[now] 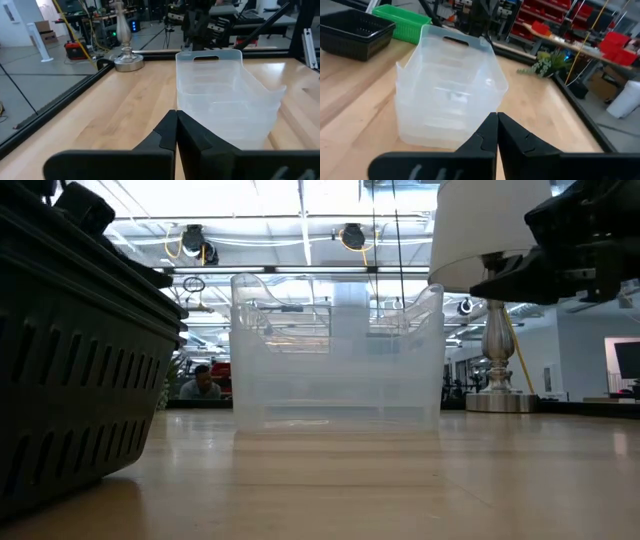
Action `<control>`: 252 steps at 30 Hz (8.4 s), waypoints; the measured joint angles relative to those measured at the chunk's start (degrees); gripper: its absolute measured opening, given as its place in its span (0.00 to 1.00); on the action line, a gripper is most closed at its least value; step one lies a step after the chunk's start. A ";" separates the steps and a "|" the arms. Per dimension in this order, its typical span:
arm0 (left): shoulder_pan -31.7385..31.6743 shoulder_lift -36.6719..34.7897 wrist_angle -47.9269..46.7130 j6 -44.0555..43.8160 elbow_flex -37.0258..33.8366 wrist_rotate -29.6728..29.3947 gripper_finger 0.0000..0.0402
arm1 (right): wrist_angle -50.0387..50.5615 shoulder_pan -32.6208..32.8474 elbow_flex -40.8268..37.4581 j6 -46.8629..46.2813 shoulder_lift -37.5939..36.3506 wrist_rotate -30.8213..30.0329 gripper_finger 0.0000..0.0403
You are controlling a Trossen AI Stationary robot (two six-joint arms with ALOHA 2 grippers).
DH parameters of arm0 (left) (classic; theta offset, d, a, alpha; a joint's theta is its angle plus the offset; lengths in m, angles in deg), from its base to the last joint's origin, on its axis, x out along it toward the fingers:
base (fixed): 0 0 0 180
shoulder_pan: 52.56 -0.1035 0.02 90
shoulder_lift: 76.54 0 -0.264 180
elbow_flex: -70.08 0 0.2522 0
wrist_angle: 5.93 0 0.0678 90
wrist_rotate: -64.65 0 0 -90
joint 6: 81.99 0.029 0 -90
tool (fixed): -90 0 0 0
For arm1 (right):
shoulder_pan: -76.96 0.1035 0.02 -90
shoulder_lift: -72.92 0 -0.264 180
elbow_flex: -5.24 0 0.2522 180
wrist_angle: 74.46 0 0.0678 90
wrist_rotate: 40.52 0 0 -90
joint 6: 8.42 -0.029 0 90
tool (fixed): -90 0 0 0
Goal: Stack baskets by color
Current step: Return to Home Position
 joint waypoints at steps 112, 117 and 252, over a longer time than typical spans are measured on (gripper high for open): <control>-11.95 -25.65 -13.07 12.30 -3.57 16.17 0.01 | 7.92 0.04 -7.20 -8.17 -28.71 1.42 0.00; -11.93 -25.65 -13.03 12.23 -3.57 16.15 0.02 | 7.92 0.04 -7.20 -8.17 -28.71 1.42 0.00; -11.93 -25.63 -12.94 12.23 -3.61 16.04 0.09 | 7.90 0.04 -7.20 -8.17 -28.71 1.40 0.00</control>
